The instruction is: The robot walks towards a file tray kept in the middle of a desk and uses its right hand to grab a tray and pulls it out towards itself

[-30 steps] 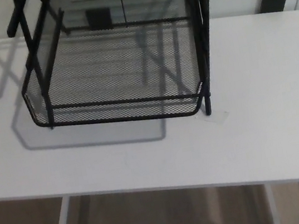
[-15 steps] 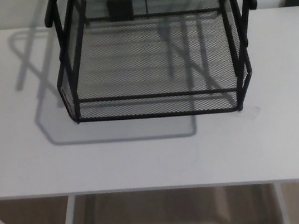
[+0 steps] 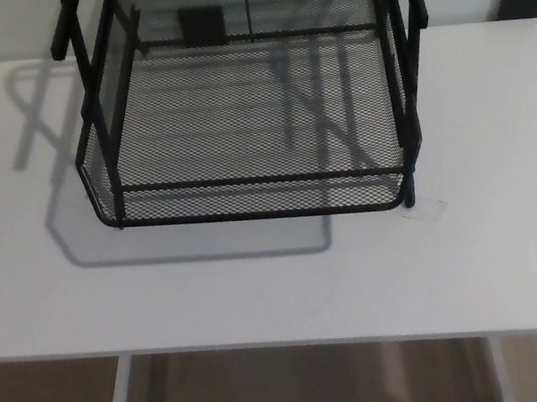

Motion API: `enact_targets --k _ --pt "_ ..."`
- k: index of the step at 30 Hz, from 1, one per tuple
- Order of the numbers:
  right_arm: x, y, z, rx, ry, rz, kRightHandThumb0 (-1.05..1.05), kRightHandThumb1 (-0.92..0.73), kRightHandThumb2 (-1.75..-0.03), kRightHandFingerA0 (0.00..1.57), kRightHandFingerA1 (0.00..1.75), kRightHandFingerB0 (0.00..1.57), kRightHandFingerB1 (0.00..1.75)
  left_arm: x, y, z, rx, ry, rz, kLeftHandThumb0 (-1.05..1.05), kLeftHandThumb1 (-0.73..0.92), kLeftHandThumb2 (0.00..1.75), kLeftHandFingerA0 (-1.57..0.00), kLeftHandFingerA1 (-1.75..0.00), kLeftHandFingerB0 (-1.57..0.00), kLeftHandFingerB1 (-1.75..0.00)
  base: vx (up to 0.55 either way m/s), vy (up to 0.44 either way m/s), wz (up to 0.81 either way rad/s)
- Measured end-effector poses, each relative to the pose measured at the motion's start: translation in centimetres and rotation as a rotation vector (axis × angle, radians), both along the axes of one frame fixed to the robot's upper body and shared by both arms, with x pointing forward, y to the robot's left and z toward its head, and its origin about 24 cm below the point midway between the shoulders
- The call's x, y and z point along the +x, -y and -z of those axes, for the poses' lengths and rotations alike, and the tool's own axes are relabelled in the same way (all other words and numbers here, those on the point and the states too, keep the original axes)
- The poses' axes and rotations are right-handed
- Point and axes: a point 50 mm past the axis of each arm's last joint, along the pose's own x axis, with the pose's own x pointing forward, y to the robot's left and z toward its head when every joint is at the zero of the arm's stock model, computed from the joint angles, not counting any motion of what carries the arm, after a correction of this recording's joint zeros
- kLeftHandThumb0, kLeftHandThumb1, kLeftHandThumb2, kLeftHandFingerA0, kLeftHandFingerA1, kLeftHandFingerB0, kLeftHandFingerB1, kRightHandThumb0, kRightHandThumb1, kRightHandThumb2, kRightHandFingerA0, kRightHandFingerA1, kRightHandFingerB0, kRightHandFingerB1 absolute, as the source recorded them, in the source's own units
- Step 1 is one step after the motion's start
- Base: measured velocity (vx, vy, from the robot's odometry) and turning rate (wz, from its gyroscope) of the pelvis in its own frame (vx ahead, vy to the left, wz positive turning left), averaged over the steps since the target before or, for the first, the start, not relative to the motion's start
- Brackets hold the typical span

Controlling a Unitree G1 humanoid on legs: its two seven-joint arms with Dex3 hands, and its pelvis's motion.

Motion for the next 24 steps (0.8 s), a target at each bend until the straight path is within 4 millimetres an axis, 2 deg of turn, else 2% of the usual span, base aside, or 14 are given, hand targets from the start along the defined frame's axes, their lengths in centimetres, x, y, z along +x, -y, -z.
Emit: enact_targets --k 3,4,5,6,8,17,20,22,23,24 --pt "0.3 -0.6 -1.2 0.017 0.052 -0.03 -0.6 -0.68 -0.61 0.51 0.52 0.32 0.34 0.0 0.1 0.0 -0.001 -0.001 0.004 -0.56 0.34 0.88 -0.55 -0.76 -0.29 -0.63 0.0 0.0 0.0" --pt "0.4 -0.8 -1.6 0.024 0.071 -0.038 -0.63 -0.56 -0.9 0.45 0.6 0.25 0.48 0.1 0.1 0.0 -0.002 0.0 0.005 -0.55 0.34 0.88 -0.55 -0.77 -0.3 -0.63 0.0 0.0 0.0" --pt "0.5 -0.9 -1.9 0.028 0.085 -0.043 -0.7 -0.58 -0.89 0.45 0.58 0.24 0.46 0.1 0.1 0.0 -0.003 0.002 0.005 -0.55 0.34 0.88 -0.57 -0.78 -0.3 -0.63 0.0 0.0 0.0" --pt "0.7 -1.1 -2.3 0.034 0.104 -0.05 -0.6 -0.68 -0.61 0.47 0.45 0.3 0.32 0.2 0.2 0.0 -0.004 0.003 0.006 -0.56 0.34 0.88 -0.58 -0.78 -0.31 -0.63 0.0 0.0 0.0" --pt "1.1 -1.5 -3.4 0.05 0.152 -0.067 -0.61 -0.68 -0.61 0.49 0.39 0.29 0.3 0.3 0.2 0.1 -0.005 0.006 0.007 -0.55 0.34 0.89 -0.56 -0.77 -0.32 -0.63 0.0 0.0 0.0" --pt "1.4 -2.4 -7.9 0.086 0.316 -0.09 -0.57 -0.71 -0.62 0.41 0.39 0.3 0.3 0.5 0.4 0.1 -0.008 0.008 0.011 -0.56 0.33 0.88 -0.6 -0.78 -0.31 -0.63 0.0 0.0 0.0" --pt "1.3 -2.4 -10.0 0.083 0.381 -0.083 -0.48 -0.66 -0.6 0.46 0.37 0.34 0.31 0.6 0.4 0.1 -0.01 0.01 0.012 -0.54 0.34 0.87 -0.56 -0.76 -0.32 -0.62 0.0 0.0 0.0" --pt "1.3 -2.2 -11.3 0.076 0.427 -0.074 -0.47 -0.65 -0.6 0.49 0.37 0.36 0.32 0.6 0.4 0.1 -0.01 0.012 0.013 -0.55 0.34 0.87 -0.6 -0.78 -0.33 -0.63 0.0 0.0 0.0" --pt "1.3 -2.2 -12.1 0.072 0.453 -0.07 -0.46 -0.65 -0.6 0.49 0.37 0.36 0.32 0.7 0.5 0.1 -0.01 0.013 0.014 -0.53 0.43 0.67 -0.63 -0.8 -0.36 -0.6 0.0 0.0 0.0" --pt "1.4 -2.2 -12.8 0.069 0.477 -0.069 -0.43 -0.65 -0.6 0.52 0.38 0.37 0.32 0.7 0.5 0.1 -0.01 0.014 0.014 -0.54 0.34 0.87 -0.62 -0.79 -0.33 -0.63 0.0 0.0 0.0"
